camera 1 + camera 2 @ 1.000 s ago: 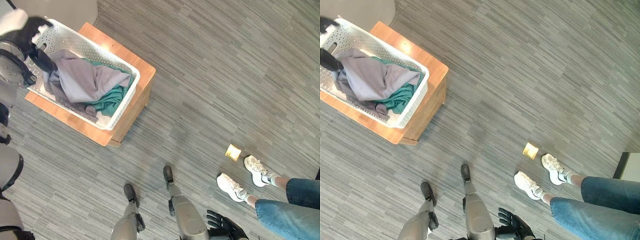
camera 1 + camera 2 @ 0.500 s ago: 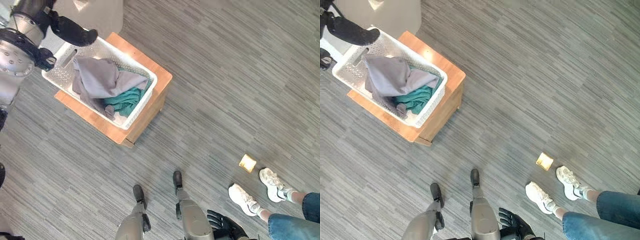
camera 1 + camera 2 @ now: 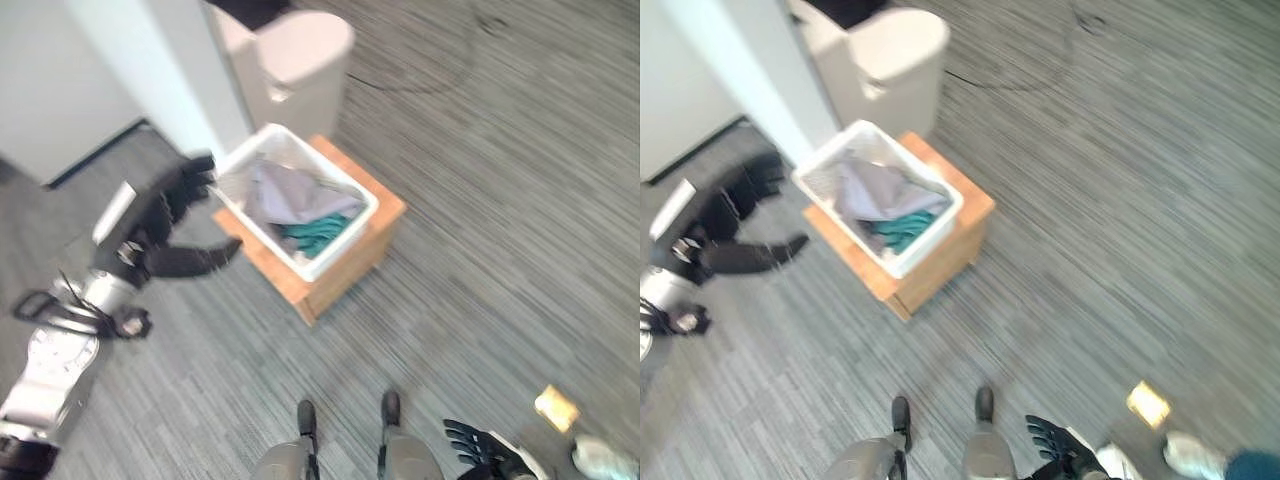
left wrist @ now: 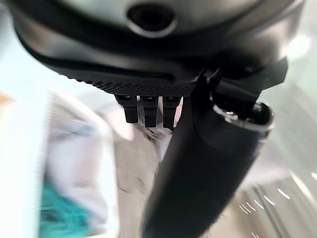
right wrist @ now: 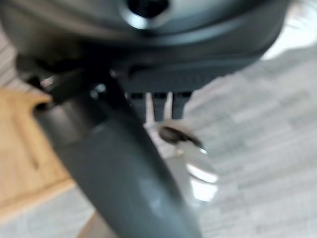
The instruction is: Pick up bed clothes into laundry basket.
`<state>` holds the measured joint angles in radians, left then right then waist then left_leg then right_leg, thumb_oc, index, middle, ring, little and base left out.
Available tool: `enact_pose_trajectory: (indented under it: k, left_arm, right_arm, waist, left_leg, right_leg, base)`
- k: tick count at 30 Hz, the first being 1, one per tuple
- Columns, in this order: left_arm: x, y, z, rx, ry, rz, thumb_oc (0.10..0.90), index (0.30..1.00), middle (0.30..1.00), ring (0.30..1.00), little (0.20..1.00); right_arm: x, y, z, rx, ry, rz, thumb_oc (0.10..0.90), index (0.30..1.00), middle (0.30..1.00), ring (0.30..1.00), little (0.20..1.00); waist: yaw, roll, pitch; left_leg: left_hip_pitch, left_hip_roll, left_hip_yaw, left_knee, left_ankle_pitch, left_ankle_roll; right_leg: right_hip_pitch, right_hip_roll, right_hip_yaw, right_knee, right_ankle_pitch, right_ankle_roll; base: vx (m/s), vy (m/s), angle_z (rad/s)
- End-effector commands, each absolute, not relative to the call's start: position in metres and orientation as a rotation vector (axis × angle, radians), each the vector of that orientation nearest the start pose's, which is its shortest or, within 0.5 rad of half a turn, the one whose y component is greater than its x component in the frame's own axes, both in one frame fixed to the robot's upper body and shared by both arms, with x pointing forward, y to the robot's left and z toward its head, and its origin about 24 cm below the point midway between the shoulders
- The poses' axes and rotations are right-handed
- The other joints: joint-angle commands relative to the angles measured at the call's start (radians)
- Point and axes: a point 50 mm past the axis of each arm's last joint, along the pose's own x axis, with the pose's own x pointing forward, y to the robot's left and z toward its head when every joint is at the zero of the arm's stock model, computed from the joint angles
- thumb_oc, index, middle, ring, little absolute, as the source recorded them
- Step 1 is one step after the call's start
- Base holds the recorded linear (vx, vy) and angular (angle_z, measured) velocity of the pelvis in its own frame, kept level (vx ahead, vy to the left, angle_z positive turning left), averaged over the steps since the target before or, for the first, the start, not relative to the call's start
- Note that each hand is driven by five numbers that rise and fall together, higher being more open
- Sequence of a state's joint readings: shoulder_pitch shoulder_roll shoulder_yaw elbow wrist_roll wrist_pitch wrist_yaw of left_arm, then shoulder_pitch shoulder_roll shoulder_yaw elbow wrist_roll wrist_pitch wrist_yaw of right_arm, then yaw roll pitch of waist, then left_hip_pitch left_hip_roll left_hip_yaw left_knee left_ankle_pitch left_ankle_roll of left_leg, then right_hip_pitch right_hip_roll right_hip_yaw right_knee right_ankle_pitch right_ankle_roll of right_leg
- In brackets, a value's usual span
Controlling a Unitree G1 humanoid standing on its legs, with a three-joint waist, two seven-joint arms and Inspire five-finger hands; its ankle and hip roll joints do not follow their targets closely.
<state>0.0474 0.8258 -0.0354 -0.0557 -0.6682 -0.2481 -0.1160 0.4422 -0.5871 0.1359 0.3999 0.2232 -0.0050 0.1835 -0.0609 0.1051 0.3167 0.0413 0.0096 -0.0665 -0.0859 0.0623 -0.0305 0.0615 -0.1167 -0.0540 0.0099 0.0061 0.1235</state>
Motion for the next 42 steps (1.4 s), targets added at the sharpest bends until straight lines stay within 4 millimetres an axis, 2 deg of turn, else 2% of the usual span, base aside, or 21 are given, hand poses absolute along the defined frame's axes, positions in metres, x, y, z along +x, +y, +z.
enact_pose_trajectory:
  k: [1,3,5,6,8,9,11,14,16,18,20,22,24,27,28,29,30,33,36,38,42]
  left_arm:
    - [0.246,0.259,0.104,-0.12,-0.244,-0.149,0.8,0.9,0.9,0.9,0.9]
    - [0.229,0.254,0.075,-0.261,-0.175,-0.105,0.8,0.9,0.9,0.9,0.9]
    - [0.212,0.248,0.051,-0.319,-0.109,-0.071,0.8,0.9,0.9,0.9,0.9]
    - [0.2,0.245,0.037,-0.383,-0.071,-0.014,0.8,0.9,0.9,0.9,0.9]
    - [0.192,0.245,0.031,-0.425,-0.065,0.018,0.8,0.9,0.9,0.9,0.9]
    - [0.187,0.24,0.022,-0.462,-0.037,0.037,0.8,0.9,0.9,0.9,0.9]
    - [0.184,0.243,0.015,-0.444,-0.007,0.086,0.8,0.9,0.9,0.9,0.9]
    - [0.174,0.247,0.013,-0.401,0.015,0.097,0.8,0.9,0.9,0.9,0.9]
    - [0.179,0.245,0.013,-0.377,0.027,0.077,0.8,0.9,0.9,0.9,0.9]
    - [0.187,0.24,0.014,-0.362,0.027,0.063,0.8,0.9,0.9,0.9,0.9]
    - [0.197,0.224,0.014,-0.418,0.022,0.039,0.8,0.9,0.9,0.9,0.9]
    - [0.2,0.219,0.014,-0.409,0.023,0.027,0.8,0.9,0.9,0.9,0.9]
    - [0.199,0.214,0.011,-0.363,0.044,0.012,0.8,0.9,0.9,0.9,0.9]
    - [0.198,0.213,0.008,-0.352,0.066,0.006,0.8,0.9,0.9,0.9,0.9]
    - [0.196,0.214,0.004,-0.321,0.092,0.004,0.8,0.9,0.9,0.9,0.9]
    - [0.196,0.214,0.005,-0.32,0.091,0.004,0.8,0.9,0.9,0.9,0.9]
    - [0.194,0.216,0.001,-0.282,0.115,-0.004,0.8,0.9,0.9,0.9,0.9]
    - [0.193,0.212,0.0,-0.288,0.12,-0.032,0.8,0.9,0.9,0.9,0.9]
    - [0.193,0.208,0.003,-0.283,0.102,-0.058,0.8,0.9,0.9,0.9,0.9]
    - [0.2,0.202,0.004,-0.295,0.086,-0.045,0.8,0.9,0.9,0.9,0.9]
    - [0.197,0.197,-0.001,-0.351,0.094,-0.014,0.8,0.9,0.9,0.9,0.9]
  right_arm:
    - [0.172,-0.252,-0.026,-0.15,0.346,0.082,0.8,0.9,0.9,0.9,0.9]
    - [0.172,-0.247,-0.018,-0.116,0.289,0.09,0.8,0.9,0.9,0.9,0.9]
    - [0.172,-0.244,-0.013,-0.096,0.265,0.112,0.8,0.9,0.9,0.9,0.9]
    - [0.176,-0.245,-0.005,-0.114,0.233,0.117,0.8,0.9,0.9,0.9,0.9]
    - [0.179,-0.245,-0.001,-0.117,0.215,0.137,0.8,0.9,0.9,0.9,0.9]
    - [0.185,-0.247,0.006,-0.1,0.185,0.131,0.8,0.9,0.9,0.9,0.9]
    - [0.191,-0.247,0.01,-0.081,0.165,0.126,0.8,0.9,0.9,0.9,0.9]
    - [0.191,-0.242,0.012,-0.043,0.146,0.124,0.8,0.9,0.9,0.9,0.9]
    - [0.186,-0.237,0.007,0.029,0.156,0.119,0.8,0.9,0.9,0.9,0.9]
    - [0.18,-0.235,0.001,0.049,0.186,0.113,0.8,0.9,0.9,0.9,0.9]
    - [0.176,-0.228,-0.008,0.081,0.217,0.105,0.8,0.9,0.9,0.9,0.9]
    - [0.179,-0.222,-0.008,0.091,0.209,0.126,0.8,0.9,0.9,0.9,0.9]
    - [0.19,-0.21,-0.007,0.08,0.199,0.174,0.8,0.9,0.9,0.9,0.9]
    - [0.201,-0.199,-0.003,0.094,0.173,0.19,0.8,0.9,0.9,0.9,0.9]
    - [0.209,-0.184,-0.001,0.134,0.151,0.227,0.8,0.9,0.9,0.9,0.9]
    - [0.21,-0.184,-0.001,0.135,0.15,0.227,0.8,0.9,0.9,0.9,0.9]
    - [0.214,-0.174,0.003,0.098,0.135,0.278,0.8,0.9,0.9,0.9,0.9]
    - [0.217,-0.167,0.01,0.077,0.114,0.332,0.8,0.9,0.9,0.9,0.9]
    - [0.211,-0.165,0.005,0.065,0.143,0.359,0.8,0.9,0.9,0.9,0.9]
    - [0.209,-0.157,0.001,0.076,0.161,0.387,0.8,0.9,0.9,0.9,0.9]
    - [0.208,-0.157,0.0,0.056,0.168,0.389,0.8,0.9,0.9,0.9,0.9]
  waist:
    - [0.011,-0.044,-0.141]
    - [0.03,-0.049,-0.146]
    - [0.068,-0.055,-0.152]
    - [0.099,-0.063,-0.152]
    - [0.119,-0.061,-0.151]
    - [0.138,-0.081,-0.13]
    - [0.116,-0.114,-0.128]
    - [0.096,-0.142,-0.137]
    - [0.064,-0.142,-0.161]
    - [0.033,-0.129,-0.177]
    - [0.008,-0.107,-0.203]
    - [0.013,-0.098,-0.211]
    - [0.024,-0.089,-0.211]
    - [0.026,-0.088,-0.19]
    - [0.011,-0.092,-0.159]
    - [0.012,-0.092,-0.163]
    - [-0.011,-0.083,-0.137]
    - [-0.039,-0.08,-0.153]
    - [-0.036,-0.08,-0.17]
    - [-0.012,-0.105,-0.191]
    - [0.011,-0.114,-0.211]
  left_leg:
    - [-0.092,-0.028,-0.097,0.025,0.036,-0.009]
    - [-0.118,-0.052,-0.163,0.038,0.054,-0.01]
    - [-0.138,-0.065,-0.231,0.05,0.077,-0.022]
    - [-0.167,-0.067,-0.286,0.051,0.113,-0.046]
    - [-0.202,-0.057,-0.302,0.07,0.127,-0.063]
    - [-0.245,-0.058,-0.222,0.151,0.096,-0.047]
    - [-0.237,0.015,0.067,0.283,0.004,-0.019]
    - [-0.195,0.055,0.157,0.441,-0.086,-0.025]
    - [-0.093,0.142,0.253,0.408,-0.109,-0.034]
    - [-0.013,0.18,0.319,0.336,-0.136,-0.056]
    - [0.009,0.163,0.358,0.23,-0.153,-0.062]
    - [0.012,0.149,0.356,0.163,-0.136,-0.06]
    - [0.02,0.106,0.292,0.124,-0.142,-0.034]
    - [0.023,0.076,0.265,0.118,-0.147,0.005]
    - [0.044,0.05,0.232,0.106,-0.152,0.031]
    - [0.039,0.05,0.233,0.105,-0.147,0.032]
    - [0.061,0.041,0.194,0.097,-0.149,0.043]
    - [0.052,0.028,0.137,0.108,-0.153,0.045]
    - [0.056,0.011,0.106,0.119,-0.166,0.041]
    - [0.039,0.001,0.085,0.136,-0.169,0.033]
    - [0.047,0.011,0.094,0.118,-0.161,0.026]
  right_leg:
    - [-0.054,0.145,0.428,0.212,-0.208,-0.005]
    - [-0.03,0.201,0.53,0.217,-0.203,-0.038]
    - [0.003,0.194,0.484,0.171,-0.205,-0.059]
    - [0.024,0.195,0.422,0.145,-0.205,-0.077]
    - [0.03,0.195,0.378,0.117,-0.19,-0.082]
    - [0.024,0.169,0.291,0.105,-0.177,-0.083]
    - [-0.014,0.111,0.137,0.089,-0.132,-0.072]
    - [-0.03,0.045,-0.013,0.062,-0.102,-0.072]
    - [-0.038,0.017,-0.119,0.077,-0.109,-0.063]
    - [-0.048,-0.018,-0.219,0.097,-0.115,-0.06]
    - [-0.049,-0.061,-0.349,0.101,-0.089,-0.05]
    - [-0.054,-0.072,-0.386,0.101,-0.075,-0.038]
    - [-0.09,-0.104,-0.383,0.17,-0.059,-0.021]
    - [-0.14,-0.151,-0.344,0.304,-0.027,0.005]
    - [-0.197,-0.168,-0.208,0.431,0.042,0.046]
    - [-0.202,-0.167,-0.207,0.427,0.048,0.045]
    - [-0.239,-0.125,-0.06,0.489,0.054,0.05]
    - [-0.224,-0.031,0.079,0.405,0.001,0.042]
    - [-0.203,-0.043,0.071,0.284,-0.012,0.03]
    - [-0.124,-0.05,0.051,0.167,-0.038,0.031]
    - [-0.091,-0.042,0.039,0.115,-0.033,0.029]
  base:
    - [-0.03,-0.027,2.27]
    - [-0.06,-0.147,1.53]
    - [-0.14,-0.286,1.35]
    - [-0.2,-0.343,1.89]
    - [-0.22,-0.211,2.09]
    - [-0.43,-0.074,1.91]
    - [-0.56,-0.054,2.1]
    - [-0.43,-0.006,2.25]
    - [-0.27,0.078,1.77]
    - [-0.21,0.147,2.02]
    - [-0.21,0.18,2.11]
    - [-0.11,0.168,2.0]
    - [-0.04,0.265,1.21]
    - [-0.03,0.252,0.27]
    - [-0.04,0.152,0.29]
    - [-0.08,0.235,0.6]
    - [-0.05,0.103,0.69]
    - [0.04,0.048,0.58]
    - [0.15,-0.028,0.59]
    - [0.04,-0.082,0.49]
    - [0.04,-0.101,0.17]
